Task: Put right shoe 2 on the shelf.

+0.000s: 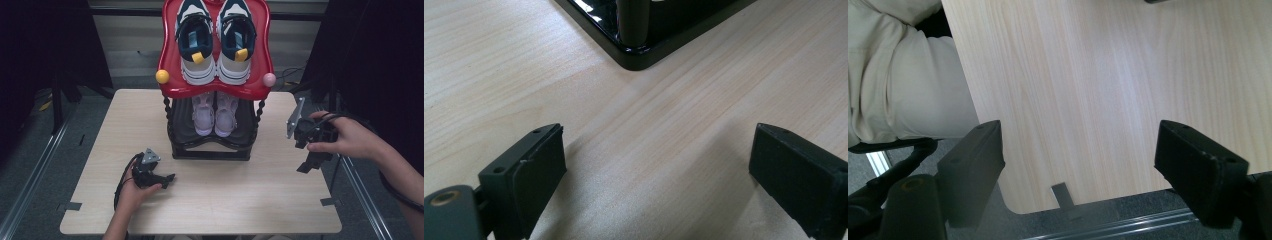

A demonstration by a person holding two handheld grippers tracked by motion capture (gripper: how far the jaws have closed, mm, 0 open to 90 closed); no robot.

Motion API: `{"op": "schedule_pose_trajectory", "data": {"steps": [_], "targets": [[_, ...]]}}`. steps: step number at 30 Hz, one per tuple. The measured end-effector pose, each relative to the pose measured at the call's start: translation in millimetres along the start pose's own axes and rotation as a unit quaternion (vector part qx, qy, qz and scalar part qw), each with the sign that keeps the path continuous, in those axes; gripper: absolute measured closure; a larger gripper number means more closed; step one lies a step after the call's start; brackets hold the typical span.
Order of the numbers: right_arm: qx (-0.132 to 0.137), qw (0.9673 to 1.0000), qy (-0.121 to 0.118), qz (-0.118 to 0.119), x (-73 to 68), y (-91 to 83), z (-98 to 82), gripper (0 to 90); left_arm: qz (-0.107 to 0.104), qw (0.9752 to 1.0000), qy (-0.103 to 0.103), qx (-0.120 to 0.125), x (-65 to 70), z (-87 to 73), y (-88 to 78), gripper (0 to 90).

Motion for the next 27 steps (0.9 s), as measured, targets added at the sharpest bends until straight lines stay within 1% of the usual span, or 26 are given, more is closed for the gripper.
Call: {"op": "schedule_pose_trajectory", "data": {"steps": [2, 3, 4, 5, 6, 7, 9, 10, 11, 12, 15, 16, 21, 22, 25, 26, 27], "targets": [[0.001, 1.0000, 0.000, -0.001, 0.9, 5.6, -1.1, 19.2, 0.000, 1.0000, 0.000, 0.000, 0.0, 0.0, 0.0, 7.4], [-0.006, 1.0000, 0.000, 0.002, 0.8, 9.0, -2.6, 19.2, 0.000, 1.0000, 0.000, 0.000, 0.0, 0.0, 0.0, 7.4], [-0.012, 0.9999, 0.006, 0.001, 0.5, 11.5, -3.8, 19.2, 0.000, 1.0000, 0.000, 0.000, 0.0, 0.0, 0.0, 7.4], [-0.013, 0.9999, 0.004, -0.001, 1.3, 13.6, -4.4, 19.2, 0.000, 1.0000, 0.000, 0.000, 0.0, 0.0, 0.0, 7.4], [-0.016, 0.9999, 0.006, 0.002, 1.0, 16.0, -5.3, 19.2, 0.000, 1.0000, 0.000, 0.000, 0.0, 0.0, 0.0, 7.4], [-0.013, 0.9999, -0.002, 0.000, 3.1, 19.6, -5.9, 19.2, 0.001, 1.0000, -0.001, 0.001, 0.0, 0.1, 0.2, 7.4], [-0.015, 0.9999, 0.006, 0.000, 2.7, 23.7, -7.0, 19.2, 0.001, 1.0000, -0.001, 0.002, 0.0, 0.1, 0.2, 7.4], [-0.012, 0.9999, 0.005, 0.000, 3.3, 26.3, -7.3, 19.2, 0.001, 1.0000, -0.001, 0.001, 0.0, 0.1, 0.2, 7.4], [-0.011, 0.9999, 0.009, 0.003, 2.8, 28.6, -7.5, 19.0, 0.001, 1.0000, -0.001, 0.001, 0.0, 0.1, 0.2, 7.4], [-0.010, 0.9999, 0.005, 0.001, 4.3, 31.5, -8.0, 19.0, 0.001, 1.0000, -0.001, 0.002, 0.0, 0.1, 0.2, 7.4], [-0.006, 0.9999, 0.008, 0.004, 5.0, 38.7, -8.7, 19.0, 0.001, 1.0000, 0.000, 0.002, 0.0, 0.1, 0.3, 7.4], [-0.004, 1.0000, 0.005, 0.004, 5.7, 40.6, -8.8, 19.0, 0.001, 1.0000, 0.000, 0.002, 0.0, 0.1, 0.3, 7.4], [0.002, 0.9998, 0.015, 0.009, 5.4, 53.5, -9.8, 19.0, 0.001, 1.0000, 0.000, 0.002, 0.0, 0.1, 0.3, 7.4], [0.001, 0.9998, 0.014, 0.012, 5.3, 56.5, -10.4, 19.0, 0.001, 1.0000, 0.000, 0.002, 0.0, 0.1, 0.3, 7.4], [0.002, 0.9998, 0.017, 0.011, 6.0, 62.9, -11.6, 19.0, 0.000, 1.0000, -0.002, 0.002, 0.4, 0.0, 0.4, 7.4], [0.005, 0.9998, 0.016, 0.012, 6.4, 65.6, -11.8, 19.0, 0.001, 1.0000, 0.000, 0.002, 0.0, 0.1, 0.3, 7.4], [0.003, 0.9997, 0.019, 0.014, 6.0, 67.1, -12.4, 18.8, 0.001, 1.0000, 0.000, 0.002, 0.0, 0.1, 0.3, 7.4]]}}
Point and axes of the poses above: each handheld gripper's, and its own axes: y roughly forward along the jaws, z roughly out of its top, x roughly to its right, the point moved 7 cm from there along y, roughly forward along the jaws, and after that the axes turned 7 degrees about -y, right-handed, at the moved point
